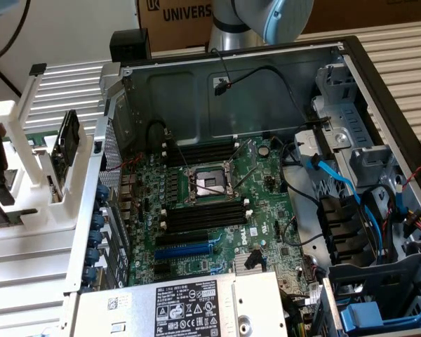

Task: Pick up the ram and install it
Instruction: 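Pick up the ram and move it above insertion slot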

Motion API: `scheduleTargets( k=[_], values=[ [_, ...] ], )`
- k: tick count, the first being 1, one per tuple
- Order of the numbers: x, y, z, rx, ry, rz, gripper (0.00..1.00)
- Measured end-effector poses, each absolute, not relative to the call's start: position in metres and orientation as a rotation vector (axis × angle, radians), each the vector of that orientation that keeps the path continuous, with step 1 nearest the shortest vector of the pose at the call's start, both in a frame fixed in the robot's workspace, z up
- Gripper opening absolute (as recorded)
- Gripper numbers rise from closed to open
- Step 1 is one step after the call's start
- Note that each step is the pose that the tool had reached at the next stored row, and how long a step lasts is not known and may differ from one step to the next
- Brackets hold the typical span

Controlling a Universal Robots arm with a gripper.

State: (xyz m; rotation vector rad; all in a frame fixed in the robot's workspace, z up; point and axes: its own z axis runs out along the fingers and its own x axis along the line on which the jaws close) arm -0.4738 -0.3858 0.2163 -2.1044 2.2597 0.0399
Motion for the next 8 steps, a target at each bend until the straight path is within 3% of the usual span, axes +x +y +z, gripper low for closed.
scheduleTargets(
  k=[8],
  values=[
    [-0.4722, -0.3811, 0.2076, -2.123, 2.252, 0.063, 0.36]
  ],
)
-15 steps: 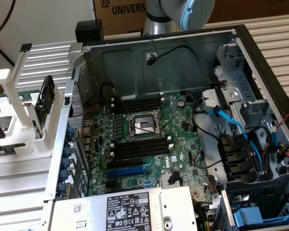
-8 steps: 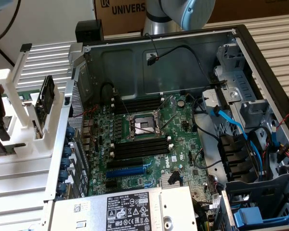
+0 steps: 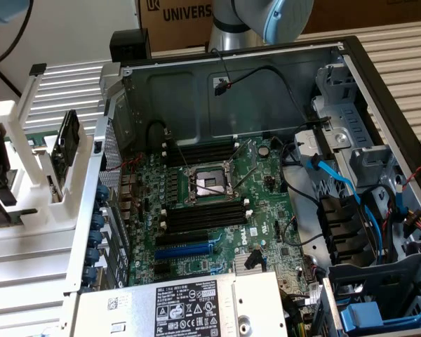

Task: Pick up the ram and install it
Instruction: 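Pick up the ram and move it above insertion slot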

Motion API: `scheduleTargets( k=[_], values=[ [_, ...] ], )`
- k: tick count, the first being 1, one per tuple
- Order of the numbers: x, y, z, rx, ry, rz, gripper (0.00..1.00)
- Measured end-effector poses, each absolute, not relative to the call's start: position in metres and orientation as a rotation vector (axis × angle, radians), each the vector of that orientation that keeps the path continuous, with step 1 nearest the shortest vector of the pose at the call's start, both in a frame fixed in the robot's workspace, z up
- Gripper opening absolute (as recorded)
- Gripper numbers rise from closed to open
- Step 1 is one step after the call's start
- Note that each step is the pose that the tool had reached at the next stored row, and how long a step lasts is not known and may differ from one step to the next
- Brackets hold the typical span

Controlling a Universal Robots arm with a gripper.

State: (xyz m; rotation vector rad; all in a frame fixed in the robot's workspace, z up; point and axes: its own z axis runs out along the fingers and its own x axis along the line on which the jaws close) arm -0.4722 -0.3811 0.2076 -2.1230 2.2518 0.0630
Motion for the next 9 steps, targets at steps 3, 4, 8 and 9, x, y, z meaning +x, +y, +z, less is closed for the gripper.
scheduleTargets(
  k=[3, 4, 8, 9],
  values=[
    [-0.4722, -0.3801, 0.2039, -2.131, 2.246, 0.067, 0.36],
    [-0.4722, -0.3791, 0.2032, -2.133, 2.244, 0.068, 0.36],
    [-0.4725, -0.3732, 0.1998, -2.148, 2.233, 0.069, 0.36],
    [-0.4726, -0.3731, 0.1996, -2.154, 2.230, 0.071, 0.36]
  ],
)
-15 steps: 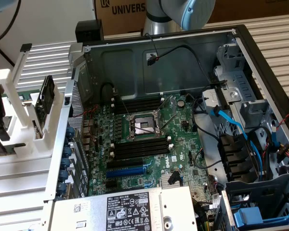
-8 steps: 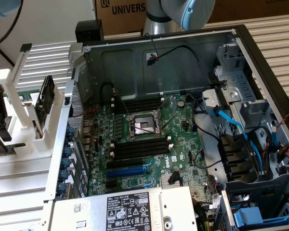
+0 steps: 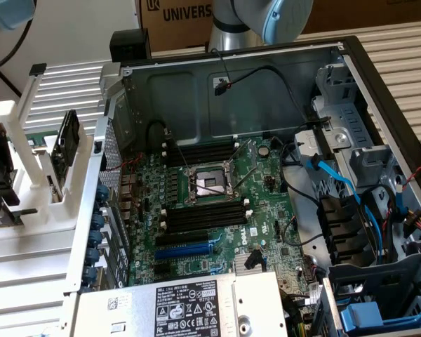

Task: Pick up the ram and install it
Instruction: 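Pick up the ram and move it above insertion slot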

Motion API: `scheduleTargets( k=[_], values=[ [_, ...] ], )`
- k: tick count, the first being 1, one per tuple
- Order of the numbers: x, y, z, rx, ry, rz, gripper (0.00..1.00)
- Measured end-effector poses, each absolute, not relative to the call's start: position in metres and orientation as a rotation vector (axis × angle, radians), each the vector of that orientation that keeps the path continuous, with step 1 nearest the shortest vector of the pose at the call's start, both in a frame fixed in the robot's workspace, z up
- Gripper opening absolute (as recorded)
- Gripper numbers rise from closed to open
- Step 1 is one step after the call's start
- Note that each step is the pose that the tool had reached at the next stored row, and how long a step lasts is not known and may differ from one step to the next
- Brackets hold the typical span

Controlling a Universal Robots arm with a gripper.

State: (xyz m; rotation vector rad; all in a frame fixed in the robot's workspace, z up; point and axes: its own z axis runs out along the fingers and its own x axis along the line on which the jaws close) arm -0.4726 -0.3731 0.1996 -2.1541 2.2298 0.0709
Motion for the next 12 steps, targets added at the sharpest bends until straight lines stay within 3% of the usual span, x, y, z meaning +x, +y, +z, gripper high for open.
scheduleTargets(
  k=[5, 12],
  values=[
    [-0.4731, -0.3726, 0.1987, -2.194, 2.233, 0.043, 0.36],
    [-0.4742, -0.3714, 0.1950, -2.192, 2.230, 0.041, 0.36]
  ],
)
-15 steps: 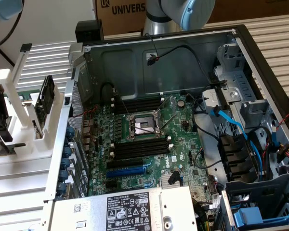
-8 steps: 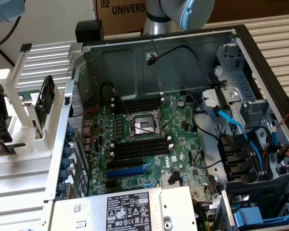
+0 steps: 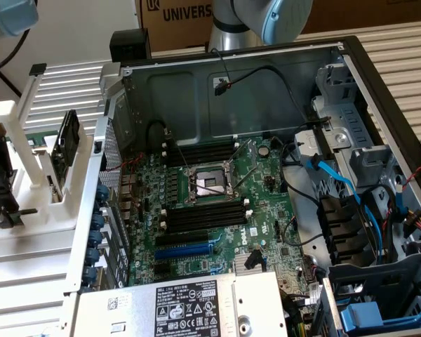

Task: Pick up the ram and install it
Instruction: 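Pick up the ram and move it above insertion slot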

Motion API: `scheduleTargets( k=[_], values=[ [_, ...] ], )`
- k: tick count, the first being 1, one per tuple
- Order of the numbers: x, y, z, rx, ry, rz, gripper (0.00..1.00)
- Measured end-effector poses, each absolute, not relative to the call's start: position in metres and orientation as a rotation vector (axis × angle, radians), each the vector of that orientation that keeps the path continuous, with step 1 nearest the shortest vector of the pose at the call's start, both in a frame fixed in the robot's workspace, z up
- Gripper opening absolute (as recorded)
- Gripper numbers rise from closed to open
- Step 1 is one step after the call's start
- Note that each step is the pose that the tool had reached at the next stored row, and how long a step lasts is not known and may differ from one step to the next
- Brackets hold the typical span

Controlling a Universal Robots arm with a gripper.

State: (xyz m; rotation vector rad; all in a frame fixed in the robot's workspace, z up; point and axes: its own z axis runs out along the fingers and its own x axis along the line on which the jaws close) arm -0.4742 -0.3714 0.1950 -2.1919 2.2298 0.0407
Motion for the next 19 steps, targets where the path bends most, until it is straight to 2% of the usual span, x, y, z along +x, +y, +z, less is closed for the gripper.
scheduleTargets(
  k=[8, 10, 11, 16, 17, 18, 19],
  values=[
    [-0.4741, -0.3714, 0.1961, -2.190, 2.228, 0.036, 0.36],
    [-0.4741, -0.3714, 0.1961, -2.190, 2.228, 0.036, 0.34],
    [-0.4741, -0.3714, 0.1961, -2.190, 2.228, 0.036, 0.27],
    [-0.4741, -0.3714, 0.1961, -2.190, 2.228, 0.036, 0.27],
    [-0.4741, -0.3714, 0.1961, -2.190, 2.228, 0.037, 0.25],
    [-0.4741, -0.3714, 0.1961, -2.190, 2.228, 0.036, 0.18],
    [-0.4742, -0.3714, 0.1961, -2.190, 2.228, 0.037, 0.18]
  ],
)
